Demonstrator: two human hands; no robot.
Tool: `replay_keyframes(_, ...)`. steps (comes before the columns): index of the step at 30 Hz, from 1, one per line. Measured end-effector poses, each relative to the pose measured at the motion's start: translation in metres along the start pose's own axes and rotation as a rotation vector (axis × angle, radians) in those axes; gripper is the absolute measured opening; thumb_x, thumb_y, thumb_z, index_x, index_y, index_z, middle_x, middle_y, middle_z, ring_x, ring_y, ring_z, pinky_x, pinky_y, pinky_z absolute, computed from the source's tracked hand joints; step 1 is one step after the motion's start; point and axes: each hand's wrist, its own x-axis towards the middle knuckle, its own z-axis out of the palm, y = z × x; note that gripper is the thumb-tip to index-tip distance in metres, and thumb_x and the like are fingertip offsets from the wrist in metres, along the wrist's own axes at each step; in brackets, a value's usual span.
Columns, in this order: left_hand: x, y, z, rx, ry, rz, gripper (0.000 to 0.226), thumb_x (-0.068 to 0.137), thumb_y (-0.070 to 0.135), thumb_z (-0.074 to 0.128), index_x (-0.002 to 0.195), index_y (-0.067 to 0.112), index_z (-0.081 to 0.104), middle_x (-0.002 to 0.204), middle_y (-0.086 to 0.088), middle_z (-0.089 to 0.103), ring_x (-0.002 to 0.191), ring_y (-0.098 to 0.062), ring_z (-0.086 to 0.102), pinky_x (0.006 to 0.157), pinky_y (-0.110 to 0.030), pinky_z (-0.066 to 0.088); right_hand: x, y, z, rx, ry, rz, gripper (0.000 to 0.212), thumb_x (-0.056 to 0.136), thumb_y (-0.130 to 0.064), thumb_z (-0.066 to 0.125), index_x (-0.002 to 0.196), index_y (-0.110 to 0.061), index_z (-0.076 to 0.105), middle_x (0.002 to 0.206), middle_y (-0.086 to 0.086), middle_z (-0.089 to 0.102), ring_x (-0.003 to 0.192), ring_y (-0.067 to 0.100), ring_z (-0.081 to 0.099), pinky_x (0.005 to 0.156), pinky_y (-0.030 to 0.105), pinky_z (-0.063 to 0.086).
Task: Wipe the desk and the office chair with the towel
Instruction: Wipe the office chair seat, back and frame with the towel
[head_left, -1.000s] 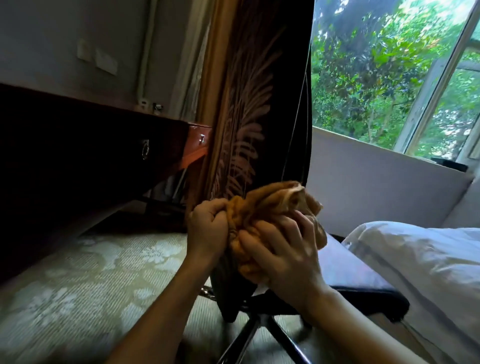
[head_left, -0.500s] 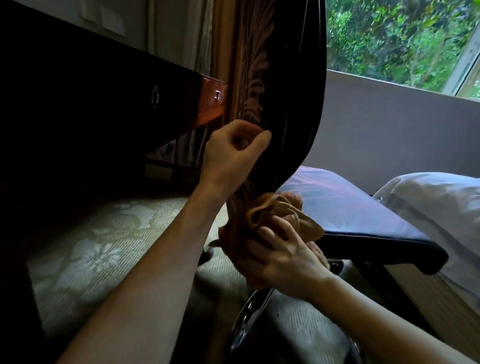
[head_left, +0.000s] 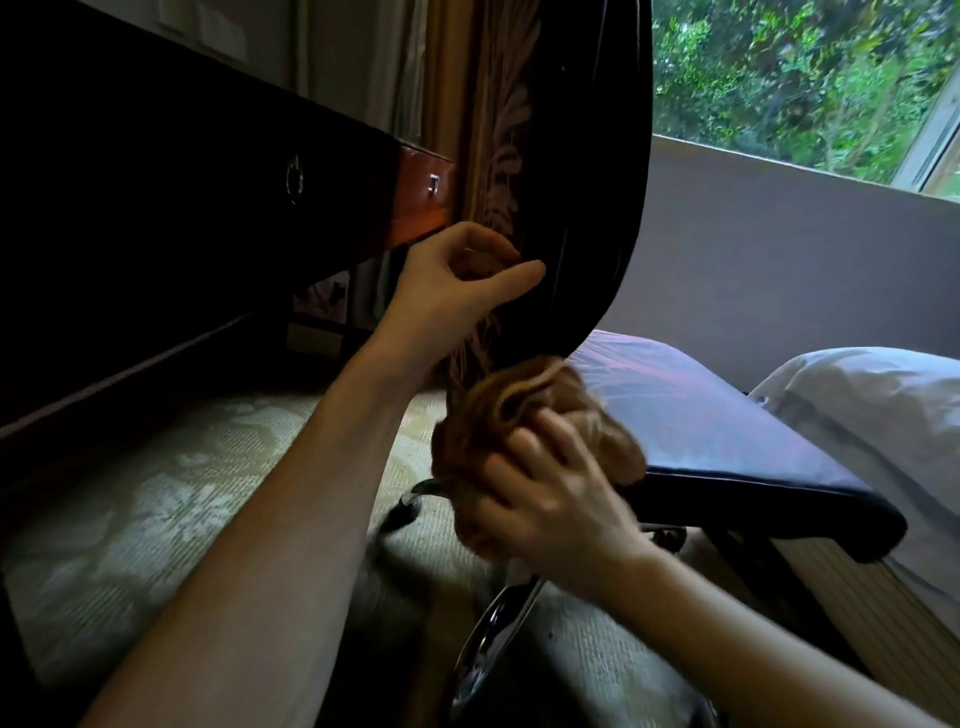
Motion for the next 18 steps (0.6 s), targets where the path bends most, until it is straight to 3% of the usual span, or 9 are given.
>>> replay_keyframes(3, 0.001, 0.0, 0.002, -0.004, -0.008, 0.01, 0.02, 0.081, 0.018, 0.088, 0.089, 0.014, 0.069, 0.081, -0.006, 0.071, 0.073, -0.008, 0.069, 0.065, -0.018, 0.052, -0.027, -0.034, 0.017, 0.054, -0.16, -0.105, 0.024, 0.096, -0.024, 0.063, 0.117, -0.031, 0.075, 0.114, -0.006, 0.073, 0.104, 0.024, 0.067, 0.107, 0.046, 0.048)
replay_keyframes(5, -0.001, -0.001, 0.005, 0.005, -0.002, 0.014, 0.02, 0.083, 0.018, 0.087, 0.089, 0.015, 0.068, 0.084, -0.008, 0.071, 0.077, -0.011, 0.068, 0.07, -0.021, 0.053, -0.039, -0.05, 0.022, 0.117, -0.211, -0.137, 0.023, 0.088, -0.031, 0.075, 0.111, -0.031, 0.076, 0.112, -0.009, 0.073, 0.105, 0.02, 0.069, 0.105, 0.039, 0.048)
replay_keyframes(9, 0.0, -0.008, 0.009, 0.019, -0.037, -0.002, 0.021, 0.084, 0.024, 0.085, 0.087, 0.018, 0.066, 0.08, 0.002, 0.07, 0.078, -0.007, 0.069, 0.072, -0.018, 0.054, -0.04, -0.053, 0.005, 0.248, -0.06, 0.024, 0.008, 0.092, -0.02, 0.074, 0.092, -0.028, 0.073, 0.097, -0.003, 0.07, 0.091, 0.023, 0.069, 0.098, 0.039, 0.05)
replay_keyframes(12, 0.005, -0.005, 0.011, 0.111, -0.058, -0.002, 0.034, 0.077, 0.033, 0.09, 0.09, 0.022, 0.061, 0.078, 0.006, 0.063, 0.069, 0.002, 0.06, 0.066, -0.013, 0.049, -0.015, -0.029, -0.021, 0.142, 0.07, 0.091, 0.01, 0.097, -0.02, 0.068, 0.089, -0.026, 0.07, 0.094, 0.0, 0.07, 0.095, 0.029, 0.069, 0.105, 0.045, 0.049)
replay_keyframes(14, 0.007, 0.003, 0.014, 0.199, -0.073, 0.015, 0.046, 0.071, 0.042, 0.093, 0.092, 0.027, 0.055, 0.079, 0.009, 0.058, 0.063, 0.008, 0.055, 0.062, -0.01, 0.046, 0.0, -0.013, -0.031, 0.059, 0.057, 0.123, 0.008, 0.097, -0.025, 0.069, 0.091, -0.026, 0.074, 0.096, 0.001, 0.071, 0.098, 0.031, 0.069, 0.11, 0.049, 0.045)
replay_keyframes(18, 0.003, 0.023, 0.024, 0.388, -0.096, 0.06, 0.06, 0.059, 0.062, 0.089, 0.092, 0.032, 0.048, 0.082, 0.013, 0.056, 0.071, -0.002, 0.055, 0.064, -0.023, 0.046, -0.002, -0.03, -0.025, 0.009, -0.09, 0.129, 0.019, 0.098, -0.018, 0.059, 0.1, -0.022, 0.078, 0.103, 0.004, 0.073, 0.098, 0.031, 0.069, 0.103, 0.048, 0.043)
